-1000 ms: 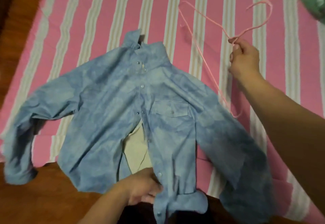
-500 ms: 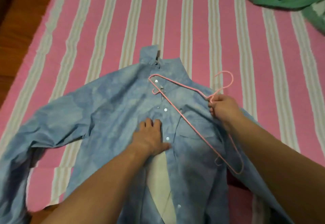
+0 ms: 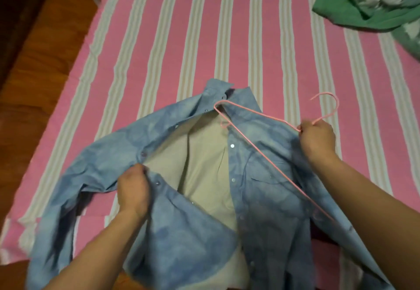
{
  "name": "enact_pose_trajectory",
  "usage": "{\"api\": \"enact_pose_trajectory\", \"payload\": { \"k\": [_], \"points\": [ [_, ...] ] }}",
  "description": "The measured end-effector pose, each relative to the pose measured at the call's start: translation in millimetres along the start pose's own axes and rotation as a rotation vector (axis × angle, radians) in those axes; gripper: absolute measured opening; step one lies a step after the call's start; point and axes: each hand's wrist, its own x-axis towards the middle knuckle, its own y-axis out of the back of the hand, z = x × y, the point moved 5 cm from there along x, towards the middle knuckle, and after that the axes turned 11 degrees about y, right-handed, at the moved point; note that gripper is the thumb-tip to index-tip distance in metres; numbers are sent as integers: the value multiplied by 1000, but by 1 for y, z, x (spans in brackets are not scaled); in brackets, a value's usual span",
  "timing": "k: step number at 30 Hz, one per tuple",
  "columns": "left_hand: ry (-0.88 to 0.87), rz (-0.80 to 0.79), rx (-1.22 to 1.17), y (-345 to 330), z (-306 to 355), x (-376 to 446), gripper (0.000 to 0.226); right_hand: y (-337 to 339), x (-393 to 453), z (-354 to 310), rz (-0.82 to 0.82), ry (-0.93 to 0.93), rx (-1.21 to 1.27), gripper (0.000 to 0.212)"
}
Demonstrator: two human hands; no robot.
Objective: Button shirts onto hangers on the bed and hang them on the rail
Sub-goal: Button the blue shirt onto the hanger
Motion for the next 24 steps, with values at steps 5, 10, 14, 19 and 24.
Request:
{"api": "enact_pose_trajectory", "payload": {
  "k": [5, 10, 14, 19, 24],
  "points": [
    [-195, -650, 39, 17, 12, -47, 58, -26, -21, -14, -324, 40, -259, 28],
    [-363, -1206, 988, -7, -23, -130, 38, -63, -20, -61, -403, 97, -76, 34],
    [-387, -1273, 1276, -2, -18, -120, 56, -80, -21, -61, -428, 16, -1, 19],
    [-563, -566, 900, -22, 48, -56, 37, -78, -25, -64, -374, 80, 144, 21],
    [-846, -122, 530, -61, 130, 18, 47, -69, -13, -93, -411, 256, 72, 28]
  ]
}}
